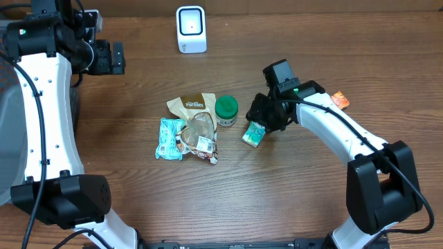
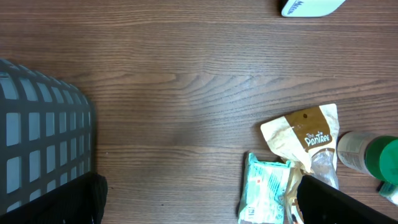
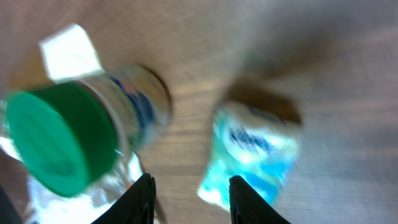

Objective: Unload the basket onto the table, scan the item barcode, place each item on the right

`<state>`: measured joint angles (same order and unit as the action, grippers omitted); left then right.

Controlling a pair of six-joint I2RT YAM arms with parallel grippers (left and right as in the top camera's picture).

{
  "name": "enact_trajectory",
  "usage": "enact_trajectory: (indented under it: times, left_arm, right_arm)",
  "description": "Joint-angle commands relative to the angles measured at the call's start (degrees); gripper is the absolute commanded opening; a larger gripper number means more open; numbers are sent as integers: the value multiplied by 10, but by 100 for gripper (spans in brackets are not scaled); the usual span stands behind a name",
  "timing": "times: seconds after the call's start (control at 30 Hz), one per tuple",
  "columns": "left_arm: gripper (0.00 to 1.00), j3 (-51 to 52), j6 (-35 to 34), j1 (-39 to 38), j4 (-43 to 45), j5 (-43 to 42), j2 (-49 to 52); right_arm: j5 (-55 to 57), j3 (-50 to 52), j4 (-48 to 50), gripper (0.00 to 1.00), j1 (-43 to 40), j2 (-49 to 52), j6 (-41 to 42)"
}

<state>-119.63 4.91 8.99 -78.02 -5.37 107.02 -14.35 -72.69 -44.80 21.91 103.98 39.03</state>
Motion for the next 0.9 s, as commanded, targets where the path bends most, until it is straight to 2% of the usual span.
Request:
enact_trajectory:
  times: [0.0,0.13,0.33,0.6,0.87]
  left_arm:
    - [99,-5,11,0,1,3,5]
    - [99,-5,11,0,1,3,5]
    - [100,-5,11,0,1,3,5]
    - [100,-5,11,0,1,3,5]
    - [100,-5,11,0,1,3,5]
  right_arm:
    - [9,3,-35,36,3,0,15]
    - [-16,3,-64,35,4,0,6]
    - [-21,3,-60,27,30,2,-3]
    - [-23,3,-13,28,88,33,6]
    - [-6,3,16,35,92,70,15]
